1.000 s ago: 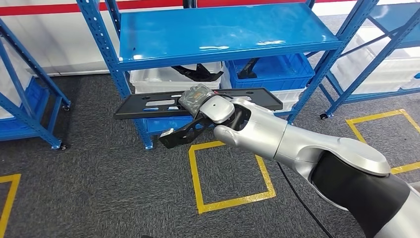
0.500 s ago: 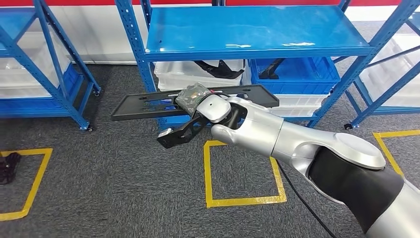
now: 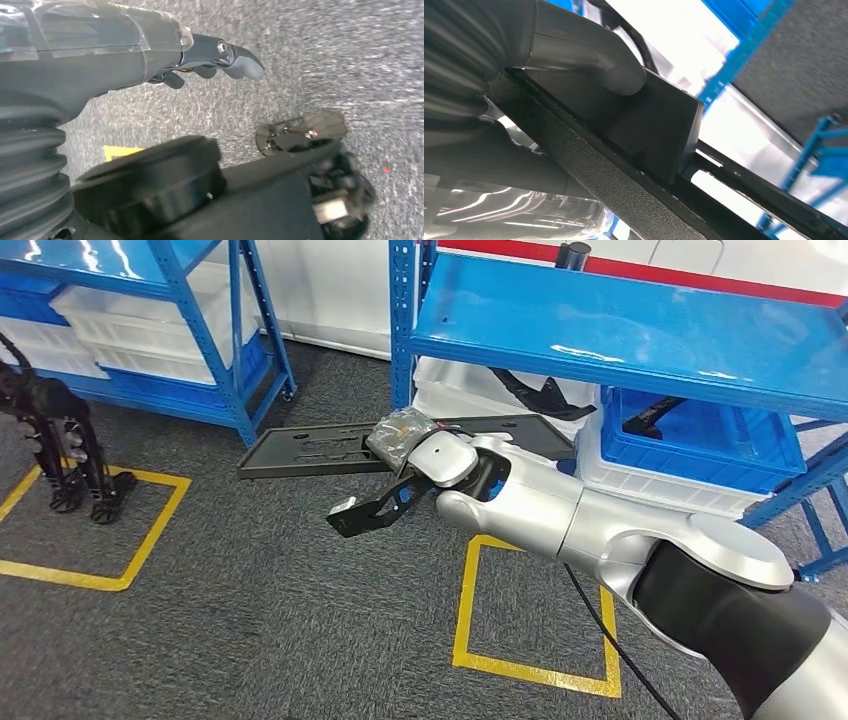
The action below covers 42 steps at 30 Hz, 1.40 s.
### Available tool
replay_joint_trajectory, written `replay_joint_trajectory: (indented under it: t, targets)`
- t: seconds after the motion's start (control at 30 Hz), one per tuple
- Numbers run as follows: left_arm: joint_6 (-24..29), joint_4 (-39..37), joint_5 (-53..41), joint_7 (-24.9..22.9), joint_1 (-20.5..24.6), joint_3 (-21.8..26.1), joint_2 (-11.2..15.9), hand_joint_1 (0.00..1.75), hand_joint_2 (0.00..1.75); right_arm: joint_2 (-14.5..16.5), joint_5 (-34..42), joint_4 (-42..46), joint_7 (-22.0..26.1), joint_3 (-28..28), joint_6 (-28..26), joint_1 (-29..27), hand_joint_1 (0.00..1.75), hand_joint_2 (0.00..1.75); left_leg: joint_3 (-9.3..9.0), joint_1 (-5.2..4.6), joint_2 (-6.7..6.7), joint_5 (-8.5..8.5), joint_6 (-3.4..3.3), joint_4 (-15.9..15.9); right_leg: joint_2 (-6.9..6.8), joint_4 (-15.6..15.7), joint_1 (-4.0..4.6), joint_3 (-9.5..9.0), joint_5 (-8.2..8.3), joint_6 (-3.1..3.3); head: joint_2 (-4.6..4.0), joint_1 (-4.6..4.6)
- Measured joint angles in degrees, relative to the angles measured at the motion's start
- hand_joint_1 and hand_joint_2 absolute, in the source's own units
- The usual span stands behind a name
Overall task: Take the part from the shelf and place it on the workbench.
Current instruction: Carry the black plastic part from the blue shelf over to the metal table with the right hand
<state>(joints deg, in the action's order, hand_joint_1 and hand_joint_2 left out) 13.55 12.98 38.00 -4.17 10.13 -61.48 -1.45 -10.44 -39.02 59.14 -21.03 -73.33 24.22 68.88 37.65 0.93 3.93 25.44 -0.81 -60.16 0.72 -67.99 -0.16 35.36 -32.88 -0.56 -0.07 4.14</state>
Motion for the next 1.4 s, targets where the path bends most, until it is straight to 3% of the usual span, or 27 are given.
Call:
replay_joint_trajectory:
  t: [0.07,0.1,0.17,0.2,0.23,0.27,0.33,0.4,0.43,0.5,0.57,0.63,0.7,0.77,0.87,0.93,0.97,1.0,1.03,1.1,1.13,1.2,1.27,1.33,1.4]
  targets:
    - [0.01,0.0,-0.04,-0.01,0.02,0.01,-0.05,0.0,1.75,-0.02,0.01,0.0,-0.07,0.16,0.03,0.25,1.75,1.75,0.35,0.05,1.48,-0.45,0.46,0.02,2.5,6.15,-0.01,-2.65,2.98,0.81,0.0,0.04]
    - [0.02,0.0,-0.06,-0.01,0.05,0.02,-0.09,0.0,1.75,-0.04,0.03,0.0,-0.08,0.27,0.06,0.36,1.75,1.75,0.65,0.2,2.02,-0.74,0.82,0.04,3.39,7.92,0.04,-3.32,3.47,1.08,0.0,0.05]
    - [0.02,0.0,-0.11,-0.05,0.0,0.02,-0.14,0.0,1.75,-0.02,0.26,0.02,-0.09,0.49,0.13,0.48,1.75,1.75,1.22,0.52,2.92,-1.41,1.7,0.24,3.32,9.22,0.21,-3.6,3.42,1.33,0.0,0.22]
    - [0.01,0.0,-0.13,-0.08,-0.09,0.02,-0.14,0.0,1.75,0.09,0.42,0.05,-0.09,0.58,0.15,0.5,1.75,1.75,1.45,0.58,2.67,-1.6,2.03,0.36,2.81,9.81,0.13,-3.72,3.6,1.39,0.0,0.41]
    - [0.01,0.0,-0.16,-0.11,-0.17,0.01,-0.12,0.0,1.75,0.22,0.58,0.09,-0.09,0.68,0.14,0.51,1.75,1.75,1.75,0.41,1.21,-1.27,2.3,0.11,2.38,10.48,0.03,-3.85,3.98,1.49,0.0,0.37]
    - [0.0,0.0,-0.19,-0.14,-0.19,0.01,-0.09,0.0,1.75,0.32,0.73,0.12,-0.09,0.78,0.14,0.52,1.75,1.75,2.36,0.26,-0.63,-0.2,2.5,-1.04,1.94,11.1,-0.08,-3.92,4.43,1.61,0.0,0.12]
    - [0.0,0.01,-0.27,-0.15,-0.06,0.02,-0.05,0.0,1.75,0.26,1.0,0.08,-0.08,0.91,0.15,0.48,1.75,1.75,4.69,0.12,-4.03,3.66,2.81,-6.71,1.23,11.54,-0.13,-3.71,5.08,1.81,0.0,-0.74]
    - [0.0,0.02,-0.32,-0.15,0.05,0.02,-0.04,0.0,1.75,0.11,1.4,0.02,-0.08,0.91,0.22,0.25,1.75,1.75,6.76,0.3,-4.27,6.54,3.19,-12.93,0.51,11.39,-0.12,-3.32,5.29,1.79,0.0,-1.36]
    - [0.0,0.02,-0.32,-0.16,0.05,0.02,-0.04,0.0,1.75,0.08,1.86,0.01,-0.17,0.91,0.23,0.1,1.75,1.75,6.63,0.33,-4.2,6.58,3.35,-13.79,0.19,11.27,-0.12,-3.15,5.36,1.73,0.0,-1.54]
    - [0.05,0.01,-0.33,-0.17,0.04,0.02,-0.02,0.0,1.75,0.07,3.34,0.01,-0.63,1.04,0.14,-0.04,1.75,1.75,3.26,0.4,-3.74,4.2,3.49,-9.41,-0.05,10.87,-0.15,-2.79,5.39,1.51,0.0,-1.71]
    - [0.19,0.01,-0.34,-0.17,0.03,0.02,0.01,0.0,1.75,0.08,5.01,-0.01,-1.31,1.51,-0.09,-0.04,1.75,1.75,-0.9,0.59,-1.78,2.49,3.15,-2.66,-0.05,10.18,-0.18,-2.23,5.24,1.03,0.0,-1.79]
    - [0.31,0.01,-0.33,-0.17,-0.09,0.02,0.02,0.0,1.75,0.13,6.5,0.0,-1.78,2.16,-0.43,-0.06,1.75,1.75,-2.31,0.59,-0.46,2.46,2.48,-0.07,0.12,9.71,-0.22,-1.58,5.31,0.26,0.0,-1.71]
    - [0.36,0.0,-0.32,-0.17,-0.21,0.02,0.02,0.0,1.75,0.17,7.57,0.01,-1.96,2.55,-0.83,-0.1,1.75,1.75,-2.24,0.44,-1.12,2.1,1.69,0.13,0.66,9.8,-0.35,-1.26,5.64,-0.51,0.0,-1.57]
    - [0.38,0.0,-0.33,-0.17,-0.19,0.02,0.01,0.0,1.75,0.16,8.15,-0.01,-2.02,2.91,-1.08,-0.02,1.75,1.75,-2.23,0.54,-2.09,1.71,0.95,0.54,0.65,8.64,-0.4,-0.58,4.65,-1.11,0.0,-1.26]
    - [0.39,0.0,-0.33,-0.17,-0.19,0.02,0.01,0.0,1.75,0.21,8.75,-0.02,-2.16,3.43,-1.25,0.02,1.75,1.75,-2.02,0.5,-3.78,1.45,0.47,0.7,-0.19,-0.18,-0.45,3.34,-0.36,-1.78,0.0,-0.18]
    - [0.39,0.0,-0.32,-0.17,-0.21,0.02,0.01,0.0,1.75,0.27,9.24,-0.08,-2.31,3.46,-1.35,-0.24,1.75,1.75,-1.87,0.3,-4.84,1.38,0.32,0.69,-0.39,-4.76,-0.45,5.07,-1.74,-1.84,0.0,0.24]
    - [0.39,0.0,-0.32,-0.17,-0.21,0.02,0.01,0.0,1.75,0.28,9.42,-0.14,-2.4,3.49,-1.39,-0.35,1.75,1.75,-1.83,0.19,-5.31,1.35,0.28,0.69,-0.48,-4.37,-0.42,4.62,-0.97,-1.69,0.0,0.46]
    - [0.39,0.0,-0.32,-0.17,-0.19,0.02,-0.01,0.0,1.75,0.28,9.51,-0.21,-2.47,3.56,-1.42,-0.38,1.75,1.75,-1.83,0.07,-5.77,1.32,0.26,0.69,-0.7,-1.86,-0.32,3.13,0.64,-1.37,0.0,0.68]
    - [0.39,0.0,-0.32,-0.17,-0.17,0.02,-0.04,0.0,1.75,0.28,9.57,-0.27,-2.51,3.7,-1.46,-0.3,1.75,1.75,-1.84,-0.03,-6.24,1.29,0.27,0.7,-1.38,1.87,-0.08,1.08,2.4,-0.87,0.0,0.84]
    - [0.4,0.0,-0.31,-0.17,-0.13,0.02,-0.14,0.0,1.75,0.34,9.62,-0.31,-2.53,4.08,-1.64,0.06,1.75,1.75,-1.71,-0.32,-7.24,1.16,0.48,0.67,-3.02,8.31,0.62,-2.26,4.37,0.09,0.0,0.91]
    - [0.41,0.0,-0.31,-0.17,-0.11,0.02,-0.19,0.0,1.75,0.41,9.67,-0.31,-2.54,4.21,-1.75,0.23,1.75,1.75,-1.65,-0.4,-7.76,1.06,0.66,0.68,-3.48,9.78,0.92,-2.86,4.55,0.45,0.0,0.87]
    - [0.4,0.0,-0.3,-0.17,-0.08,0.02,-0.26,0.0,1.75,0.46,9.76,-0.38,-2.55,4.31,-1.92,0.35,1.75,1.75,-1.65,-0.45,-8.76,0.84,1.15,0.84,-2.88,10.38,1.1,-2.76,4.76,0.95,0.0,0.78]
    - [0.39,0.01,-0.3,-0.17,0.02,0.02,-0.31,0.0,1.75,0.43,9.8,-0.47,-2.58,4.47,-1.96,0.36,1.75,1.75,-1.32,-0.28,-7.13,1.72,1.73,0.08,-2.13,11.1,0.82,-2.77,5.54,1.49,0.0,0.64]
    - [0.38,0.01,-0.31,-0.17,0.07,0.02,-0.31,0.0,1.75,0.54,9.84,-0.5,-2.65,4.7,-1.98,0.39,1.75,1.75,0.24,-0.09,-4.29,4.39,2.15,-3.47,-1.56,11.61,0.48,-2.68,6.18,1.94,0.0,0.14]
    - [0.37,0.0,-0.32,-0.17,0.04,0.02,-0.3,0.0,1.75,0.63,9.88,-0.5,-2.69,4.79,-1.99,0.39,1.75,1.75,1.38,-0.08,-3.55,6.1,2.24,-6.11,-1.25,11.63,0.42,-2.55,6.31,2.14,0.0,-0.25]
